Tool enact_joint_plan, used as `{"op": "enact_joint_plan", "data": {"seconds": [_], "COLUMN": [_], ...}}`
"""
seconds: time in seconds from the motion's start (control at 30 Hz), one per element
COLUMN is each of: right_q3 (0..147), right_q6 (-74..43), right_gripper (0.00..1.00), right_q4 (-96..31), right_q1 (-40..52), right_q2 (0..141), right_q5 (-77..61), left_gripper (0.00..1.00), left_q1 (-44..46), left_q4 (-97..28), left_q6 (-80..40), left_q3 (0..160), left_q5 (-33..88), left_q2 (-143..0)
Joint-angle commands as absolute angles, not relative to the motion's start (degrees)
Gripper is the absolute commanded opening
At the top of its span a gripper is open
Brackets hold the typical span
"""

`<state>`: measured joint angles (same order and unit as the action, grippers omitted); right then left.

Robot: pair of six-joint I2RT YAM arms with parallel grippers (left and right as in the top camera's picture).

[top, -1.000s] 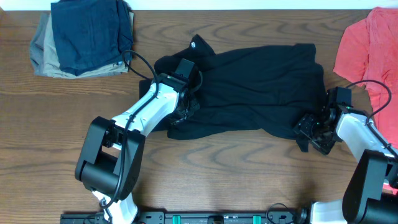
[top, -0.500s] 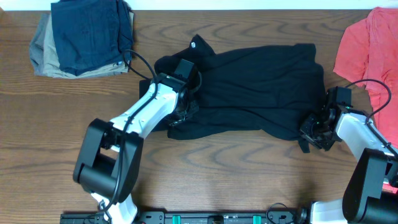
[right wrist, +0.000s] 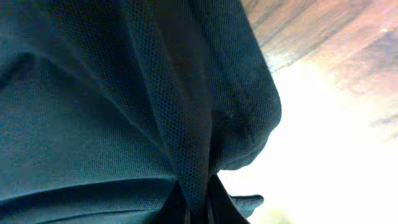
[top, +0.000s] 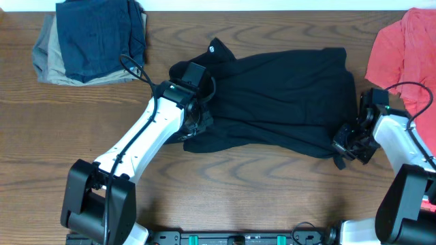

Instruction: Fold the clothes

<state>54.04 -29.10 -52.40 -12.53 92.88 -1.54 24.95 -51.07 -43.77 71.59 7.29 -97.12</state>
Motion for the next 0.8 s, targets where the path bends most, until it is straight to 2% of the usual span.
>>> {"op": "enact_joint_plan", "data": {"seconds": [0.0,0.07,0.23,0.33,0.5,0.57,0.7,0.77], "right_q3": [56.5,56.6,56.6,56.6,56.6,56.6,56.5,56.5], "right_q6": [-28.1,-27.5,-27.1,-27.1,-26.9,-26.5,-25.6,-25.0], "right_gripper": [0.04,0.05,0.09,0.1,0.1,0.1,0.11,0.11], "right_q4": [-53.7,-53.8,-53.3,-53.1,-52.9,-52.9,-52.9,-53.1], "right_q1": [-13.9,-14.3,-14.5,-14.5,-14.5,-14.5,-14.5,-14.5], "right_q2": [91.7,91.7,91.7,91.7,91.7,91.7,91.7,91.7], "right_q5": [0.0,0.0,0.1,0.0,0.0,0.0,0.2,0.2], "left_gripper": [0.32,0.7,0.98,0.99,0.99,0.99,0.99,0.99], "left_q1": [25.1,25.2,25.5,25.5,25.4,25.3,25.0,24.1], "left_q4": [-51.7,-51.6,-50.5,-50.5,-49.4,-48.7,-46.6,-46.2], "left_q6": [-42.3,-41.2,-32.9,-29.4,-12.3,-8.1,-7.0,-6.9], "left_q3": [71.5,71.5,71.5,71.5,71.5,71.5,71.5,71.5], "left_q5": [6.9,7.0,7.1,7.5,10.7,6.0,-10.9,-13.9], "left_q2": [-96.7,-96.8,-98.2,-99.8,-102.2,-102.6,-102.6,-102.6]}}
